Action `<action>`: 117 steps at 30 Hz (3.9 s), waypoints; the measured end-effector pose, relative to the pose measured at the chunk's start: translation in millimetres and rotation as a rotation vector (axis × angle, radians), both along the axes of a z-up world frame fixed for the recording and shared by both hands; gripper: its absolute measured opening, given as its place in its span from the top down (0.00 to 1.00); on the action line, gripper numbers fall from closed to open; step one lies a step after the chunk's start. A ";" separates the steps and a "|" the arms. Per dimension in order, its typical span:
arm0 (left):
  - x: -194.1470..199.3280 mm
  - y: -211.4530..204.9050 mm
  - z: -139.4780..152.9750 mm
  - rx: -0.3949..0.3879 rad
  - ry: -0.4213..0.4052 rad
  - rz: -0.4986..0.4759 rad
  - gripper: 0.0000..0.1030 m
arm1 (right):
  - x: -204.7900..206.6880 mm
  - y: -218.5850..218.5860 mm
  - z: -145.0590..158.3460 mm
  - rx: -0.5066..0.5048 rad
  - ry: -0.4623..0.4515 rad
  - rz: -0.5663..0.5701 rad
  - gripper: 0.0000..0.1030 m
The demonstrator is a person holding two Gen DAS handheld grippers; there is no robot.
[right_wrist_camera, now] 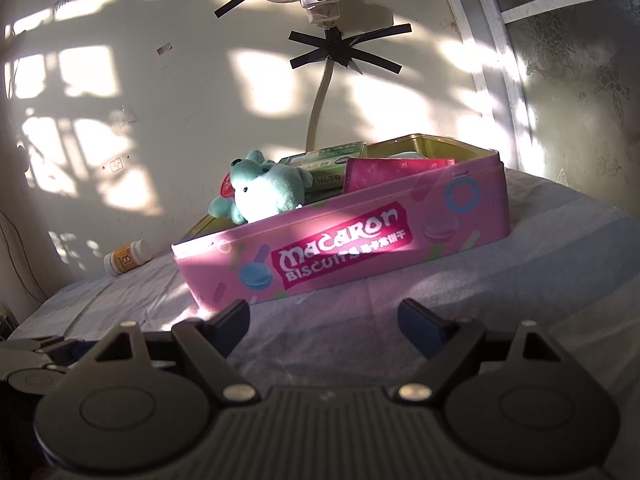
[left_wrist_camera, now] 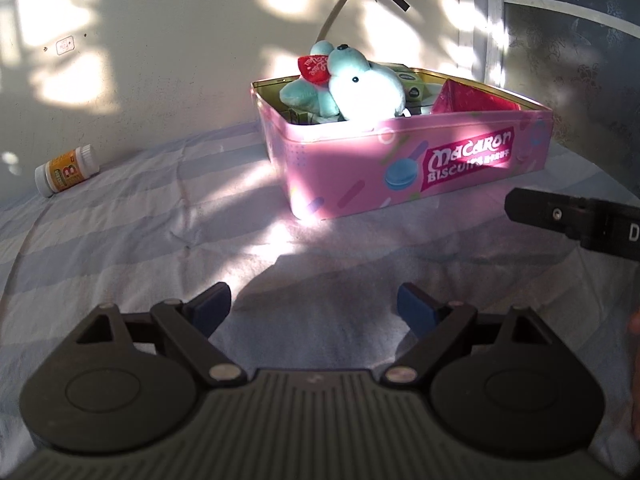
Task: Organize objects
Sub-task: 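Withdraw both grippers from the tin toward the orange vitamin bottle, then grasp the vitamin bottle body with the right gripper while the left gripper grasps its white cap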
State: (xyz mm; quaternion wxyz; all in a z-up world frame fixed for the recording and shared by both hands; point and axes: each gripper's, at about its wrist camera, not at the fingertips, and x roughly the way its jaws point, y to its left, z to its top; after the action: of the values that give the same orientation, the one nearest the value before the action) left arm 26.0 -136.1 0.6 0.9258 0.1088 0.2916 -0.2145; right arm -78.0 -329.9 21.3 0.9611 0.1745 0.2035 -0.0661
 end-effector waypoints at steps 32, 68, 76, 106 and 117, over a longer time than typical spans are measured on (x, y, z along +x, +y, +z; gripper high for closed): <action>33.6 79.1 12.1 -0.020 0.017 0.198 0.08 | 35.3 44.6 5.3 -0.058 0.090 0.164 0.17; 105.4 233.6 3.3 -0.092 0.049 0.489 0.07 | 202.6 210.6 -11.7 -0.097 0.187 0.458 0.18; 106.8 241.7 5.3 -0.151 0.050 0.486 0.07 | 250.6 234.6 -10.1 -0.150 0.173 0.478 0.18; 299.4 298.0 48.8 -0.444 0.139 0.429 0.26 | 452.5 223.2 -10.8 0.126 0.125 0.451 0.11; 352.9 286.9 10.8 -0.659 0.286 0.413 0.46 | 479.1 222.4 -33.9 0.306 0.217 0.650 0.30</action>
State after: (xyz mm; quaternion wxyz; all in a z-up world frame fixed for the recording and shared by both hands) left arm 379.0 150.8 11.4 0.8847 -0.2851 0.3490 -0.1189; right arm 401.2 -107.5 -12.6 0.8675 0.2346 0.3566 0.2554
